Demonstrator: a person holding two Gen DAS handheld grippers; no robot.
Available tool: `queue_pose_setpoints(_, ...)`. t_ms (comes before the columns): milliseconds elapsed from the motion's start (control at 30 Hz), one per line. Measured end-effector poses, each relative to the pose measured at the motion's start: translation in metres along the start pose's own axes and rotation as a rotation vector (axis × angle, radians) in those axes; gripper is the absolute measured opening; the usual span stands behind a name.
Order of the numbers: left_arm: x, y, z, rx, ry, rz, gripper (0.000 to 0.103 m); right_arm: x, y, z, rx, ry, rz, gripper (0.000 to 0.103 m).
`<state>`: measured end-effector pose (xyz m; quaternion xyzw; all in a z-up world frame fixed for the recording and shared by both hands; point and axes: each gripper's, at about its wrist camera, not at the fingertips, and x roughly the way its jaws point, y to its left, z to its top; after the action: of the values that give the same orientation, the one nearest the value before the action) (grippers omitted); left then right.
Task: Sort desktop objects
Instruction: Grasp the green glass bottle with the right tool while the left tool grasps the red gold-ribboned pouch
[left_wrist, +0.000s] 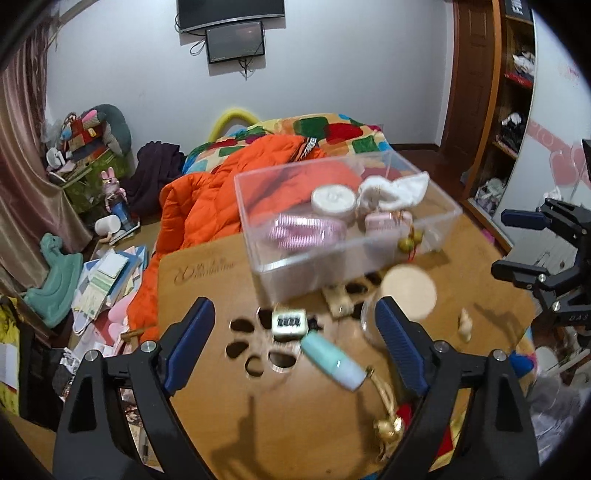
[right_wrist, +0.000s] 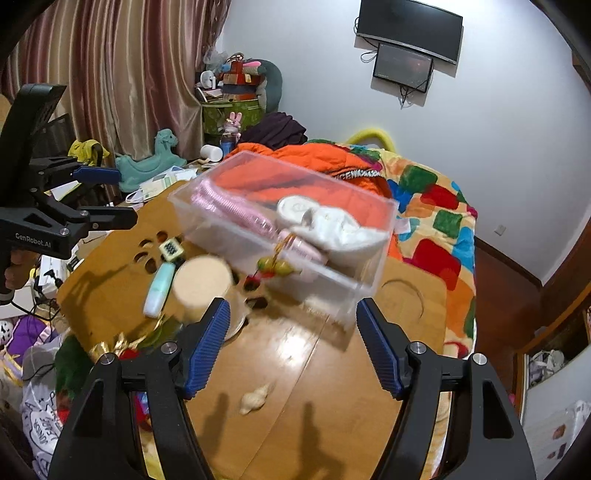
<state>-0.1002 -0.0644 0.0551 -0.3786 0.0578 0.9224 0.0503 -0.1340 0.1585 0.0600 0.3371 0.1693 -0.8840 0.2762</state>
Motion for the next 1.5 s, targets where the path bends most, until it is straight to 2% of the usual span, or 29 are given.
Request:
queue_pose_setpoints(133, -0.008, -0.005, -0.022, 0.024, -0.027, 0.025, 0.089, 0.003, 0.014, -0.022, 0.016, 0.014, 0.018, 0.068)
queue_pose_setpoints(233, -0.011, -0.005, -0.038, 0.007, -0.027, 0.001, 0.09, 0.007, 0.027, -0.035, 0.04, 0.021, 0.075, 0.068)
queue_pose_setpoints(400, -0.016, -0.007, -0.066, 0.017, -0.017, 0.014, 0.09, 0.019, 0.052, -0.043, 0.06, 0.048, 0.176, 0.068)
queue_pose_setpoints(500, -0.02, -0.007, -0.08, 0.03, -0.018, 0.03, 0.09, 0.032, 0.066, -0.044, 0.05, 0.071, 0.196, 0.068)
queue_pose_setpoints(767, -0.025, -0.012, -0.108, 0.044, 0.005, -0.041, 0.091, 0.071, 0.081, -0.046, 0.095, 0.154, 0.26, 0.067)
queue_pose_setpoints(800, -0.026, -0.015, -0.11, 0.05, 0.004, -0.053, 0.091, 0.075, 0.082, -0.046, 0.104, 0.162, 0.265, 0.066)
queue_pose_setpoints(833, -0.026, -0.017, -0.112, 0.053, 0.004, -0.065, 0.091, 0.078, 0.082, -0.047, 0.111, 0.165, 0.269, 0.058)
queue_pose_setpoints(867, -0.026, -0.019, -0.114, 0.055, 0.007, -0.076, 0.091, 0.08, 0.082, -0.048, 0.116, 0.165, 0.274, 0.054)
queue_pose_setpoints(900, -0.026, -0.022, -0.115, 0.057, 0.01, -0.086, 0.092, 0.081, 0.082, -0.048, 0.118, 0.167, 0.284, 0.054)
queue_pose_setpoints(1133, -0.014, -0.048, -0.121, 0.082, 0.049, -0.156, 0.092, 0.066, 0.08, -0.05, 0.106, 0.122, 0.273, 0.05)
queue_pose_setpoints(1367, 0.004, -0.076, -0.125, 0.126, 0.085, -0.199, 0.092, 0.037, 0.059, -0.053, 0.124, 0.067, 0.203, 0.048)
queue_pose_setpoints(1433, 0.007, -0.079, -0.124, 0.123, 0.086, -0.209, 0.088, 0.031, 0.051, -0.056, 0.133, 0.058, 0.192, 0.047)
queue_pose_setpoints(1500, 0.011, -0.08, -0.123, 0.123, 0.094, -0.211, 0.067, 0.029, 0.045, -0.059, 0.134, 0.061, 0.18, 0.047)
